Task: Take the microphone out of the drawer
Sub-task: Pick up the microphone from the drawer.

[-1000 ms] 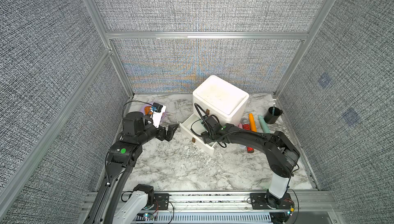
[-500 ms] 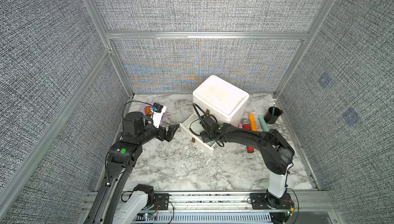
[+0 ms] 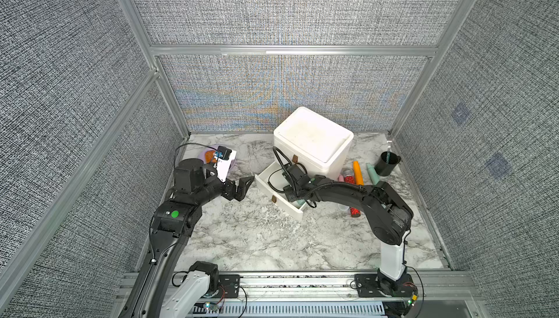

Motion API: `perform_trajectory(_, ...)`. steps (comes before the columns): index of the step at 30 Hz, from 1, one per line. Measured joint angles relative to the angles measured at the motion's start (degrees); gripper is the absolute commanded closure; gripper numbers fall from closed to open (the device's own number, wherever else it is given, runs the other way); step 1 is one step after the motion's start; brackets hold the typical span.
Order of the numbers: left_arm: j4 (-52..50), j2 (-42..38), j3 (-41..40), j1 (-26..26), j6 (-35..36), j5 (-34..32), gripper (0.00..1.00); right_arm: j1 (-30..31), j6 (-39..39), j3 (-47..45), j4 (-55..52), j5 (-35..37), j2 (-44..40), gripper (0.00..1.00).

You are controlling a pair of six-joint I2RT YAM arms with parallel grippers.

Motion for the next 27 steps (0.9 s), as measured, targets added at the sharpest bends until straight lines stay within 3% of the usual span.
perform_trajectory(12,0.02,0.09,0.0,0.0,0.0,0.04,0.0,-0.24,-0.76,0.74,-1.4,-2.71,1.9,0.39)
perform_trajectory(27,0.04,0.31,0.0,0.0,0.17,0.04,0.0,-0.61,-2.73,3.52,-5.57,-3.5,2.21,0.63)
